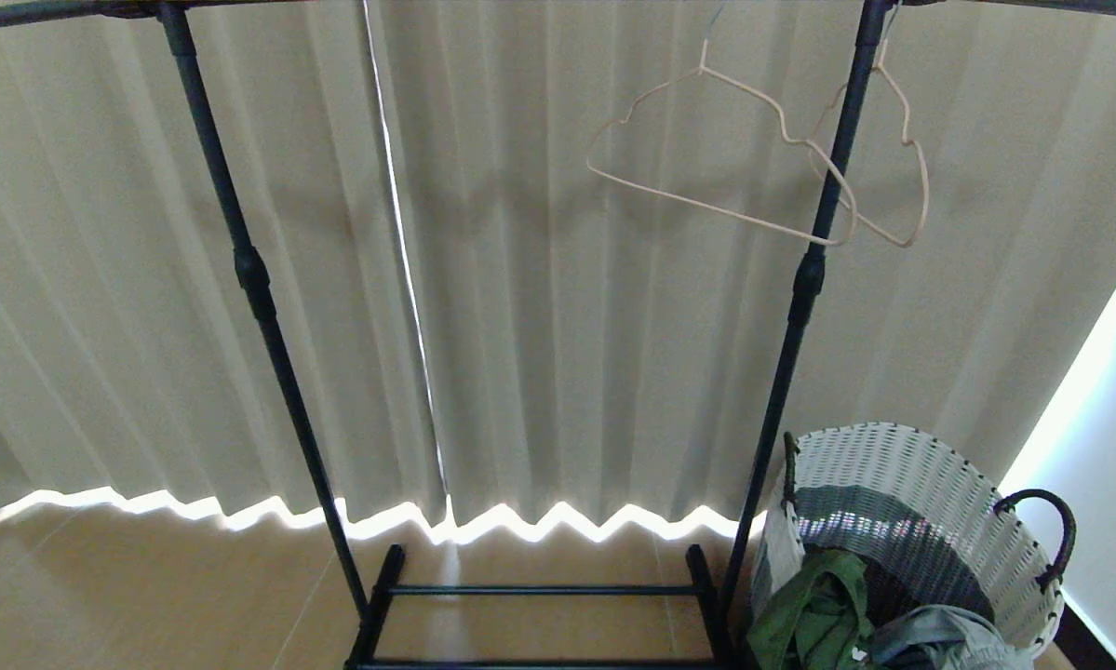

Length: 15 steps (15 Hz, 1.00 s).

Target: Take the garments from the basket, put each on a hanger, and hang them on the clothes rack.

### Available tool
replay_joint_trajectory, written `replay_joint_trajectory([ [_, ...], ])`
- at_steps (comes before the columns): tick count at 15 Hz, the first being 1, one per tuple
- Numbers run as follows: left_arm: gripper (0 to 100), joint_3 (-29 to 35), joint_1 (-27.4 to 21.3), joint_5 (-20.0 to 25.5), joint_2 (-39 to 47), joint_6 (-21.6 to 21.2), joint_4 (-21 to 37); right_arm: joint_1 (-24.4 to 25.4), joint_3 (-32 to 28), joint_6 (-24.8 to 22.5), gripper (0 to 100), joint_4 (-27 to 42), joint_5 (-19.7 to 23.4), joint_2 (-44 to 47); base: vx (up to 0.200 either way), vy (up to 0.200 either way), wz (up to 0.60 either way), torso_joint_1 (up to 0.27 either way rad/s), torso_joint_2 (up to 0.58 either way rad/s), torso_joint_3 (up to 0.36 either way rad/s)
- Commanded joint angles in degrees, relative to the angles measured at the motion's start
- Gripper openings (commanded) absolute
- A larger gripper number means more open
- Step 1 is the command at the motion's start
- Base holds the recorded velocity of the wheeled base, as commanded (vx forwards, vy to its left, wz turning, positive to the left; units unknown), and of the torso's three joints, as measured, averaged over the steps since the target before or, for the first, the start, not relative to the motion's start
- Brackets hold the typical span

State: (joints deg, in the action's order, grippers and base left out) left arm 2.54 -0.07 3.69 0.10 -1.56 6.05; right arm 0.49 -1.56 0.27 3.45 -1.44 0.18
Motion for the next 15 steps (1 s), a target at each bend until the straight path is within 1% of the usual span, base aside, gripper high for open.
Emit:
replay_joint_trajectory([
  [1, 0, 0.0, 0.0, 0.0, 0.1, 0.0, 0.0, 0.0, 0.0, 0.0, 100, 0.0, 0.0, 0.1, 0.0, 0.0, 0.0, 0.0, 0.0, 0.0],
  [4, 0, 0.0, 0.0, 0.0, 0.2, 0.0, 0.1, 0.0, 0.0, 0.0, 100, 0.0, 0.1, 0.1, 0.0, 0.0, 0.0, 0.0, 0.0, 0.0],
  [8, 0, 0.0, 0.0, 0.0, 0.1, 0.0, 0.1, 0.0, 0.0, 0.1, 100, 0.0, 0.2, 0.1, 0.0, -0.2, 0.0, 0.0, 0.0, 0.004],
  [15, 0, 0.0, 0.0, 0.2, 0.1, 0.0, 0.0, 0.0, 0.1, 0.2, 100, 0.0, -0.1, 0.1, 0.0, 0.0, 0.0, 0.0, 0.0, 0.0],
])
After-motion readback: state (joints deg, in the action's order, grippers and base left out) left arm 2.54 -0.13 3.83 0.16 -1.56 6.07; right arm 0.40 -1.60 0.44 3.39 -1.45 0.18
